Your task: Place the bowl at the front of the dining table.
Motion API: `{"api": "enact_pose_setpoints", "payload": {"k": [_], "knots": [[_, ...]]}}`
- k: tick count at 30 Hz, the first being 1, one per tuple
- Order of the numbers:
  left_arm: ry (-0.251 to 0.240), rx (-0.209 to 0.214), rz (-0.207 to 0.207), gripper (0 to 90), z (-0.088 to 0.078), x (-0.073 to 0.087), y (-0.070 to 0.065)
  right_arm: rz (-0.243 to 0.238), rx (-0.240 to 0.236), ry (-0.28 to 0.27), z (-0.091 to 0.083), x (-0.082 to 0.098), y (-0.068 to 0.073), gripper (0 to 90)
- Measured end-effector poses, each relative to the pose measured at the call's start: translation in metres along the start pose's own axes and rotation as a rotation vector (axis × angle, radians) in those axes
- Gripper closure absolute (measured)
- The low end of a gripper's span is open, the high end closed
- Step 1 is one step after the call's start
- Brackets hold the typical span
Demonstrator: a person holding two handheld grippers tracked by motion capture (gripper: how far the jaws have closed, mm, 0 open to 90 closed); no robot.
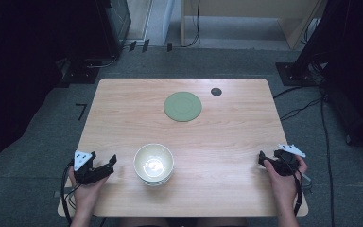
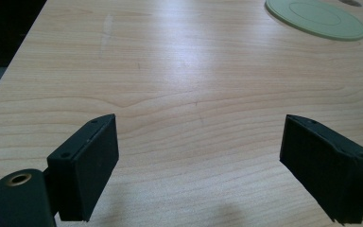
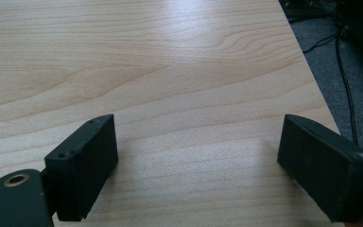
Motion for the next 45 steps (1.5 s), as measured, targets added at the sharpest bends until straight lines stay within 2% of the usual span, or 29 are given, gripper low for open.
{"api": "enact_pose_setpoints", "payload": {"k": [7, 12, 13, 16, 19, 22, 23, 26, 27, 28, 29, 30, 31, 34, 37, 41, 45], "knots": [[-0.009, 0.001, -0.005, 12.5, -0.002, -0.002, 0.001, 0.003, 0.003, -0.002, 0.0, 0.0, 0.0, 14.3], [-0.026, 0.006, -0.011, 12.5, -0.004, -0.005, 0.002, 0.019, -0.001, -0.03, -0.002, -0.002, 0.0, 15.3], [-0.029, 0.026, -0.038, 12.7, -0.005, -0.008, 0.002, 0.031, -0.014, -0.041, -0.003, -0.004, 0.0, 15.3], [-0.035, 0.05, -0.06, 12.7, -0.006, -0.011, 0.0, 0.037, -0.025, -0.06, -0.006, -0.006, 0.002, 15.3], [-0.057, 0.064, -0.082, 12.7, -0.011, -0.02, -0.006, 0.052, -0.056, -0.088, -0.014, -0.012, 0.008, 15.3], [-0.061, 0.065, -0.078, 12.7, -0.013, -0.025, -0.011, 0.054, -0.068, -0.102, -0.018, -0.014, 0.012, 15.3], [-0.058, 0.047, -0.062, 12.7, -0.015, -0.03, -0.016, 0.051, -0.08, -0.112, -0.021, -0.017, 0.016, 15.3], [-0.045, 0.041, -0.054, 12.7, -0.016, -0.033, -0.021, 0.044, -0.09, -0.125, -0.025, -0.02, 0.021, 15.3], [-0.047, 0.061, -0.058, 12.7, -0.018, -0.036, -0.026, 0.039, -0.101, -0.134, -0.03, -0.023, 0.028, 15.3], [-0.047, 0.061, -0.058, 12.7, -0.018, -0.036, -0.026, 0.039, -0.101, -0.134, -0.03, -0.023, 0.028, 15.3], [-0.061, 0.084, -0.047, 12.7, -0.02, -0.039, -0.03, 0.032, -0.113, -0.142, -0.034, -0.025, 0.033, 15.3], [-0.061, 0.084, -0.047, 12.7, -0.02, -0.039, -0.03, 0.029, -0.12, -0.144, -0.036, -0.026, 0.036, 15.2], [-0.069, 0.106, -0.06, 12.7, -0.022, -0.041, -0.033, 0.023, -0.127, -0.148, -0.037, -0.027, 0.04, 15.3], [-0.072, 0.112, -0.071, 12.9, -0.022, -0.043, -0.036, 0.023, -0.143, -0.153, -0.04, -0.029, 0.045, 15.2], [-0.056, 0.119, -0.046, 14.1, -0.021, -0.043, -0.042, 0.011, -0.167, -0.158, -0.045, -0.031, 0.056, 15.1], [-0.045, 0.16, -0.025, 15.1, -0.021, -0.045, -0.05, 0.009, -0.192, -0.165, -0.049, -0.033, 0.064, 15.2], [-0.051, 0.163, -0.005, 15.1, -0.024, -0.048, -0.058, 0.007, -0.219, -0.173, -0.055, -0.036, 0.074, 15.1]]}}
Point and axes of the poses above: each handheld gripper's, and its own axes: z roughly forward along the jaws, x roughly out of its underside, y roughly to its left, the point moved 4 cm from there along z, roughly forward along the jaws, and after that the axes turned 2 degrees about z, right-handed, at the moved point
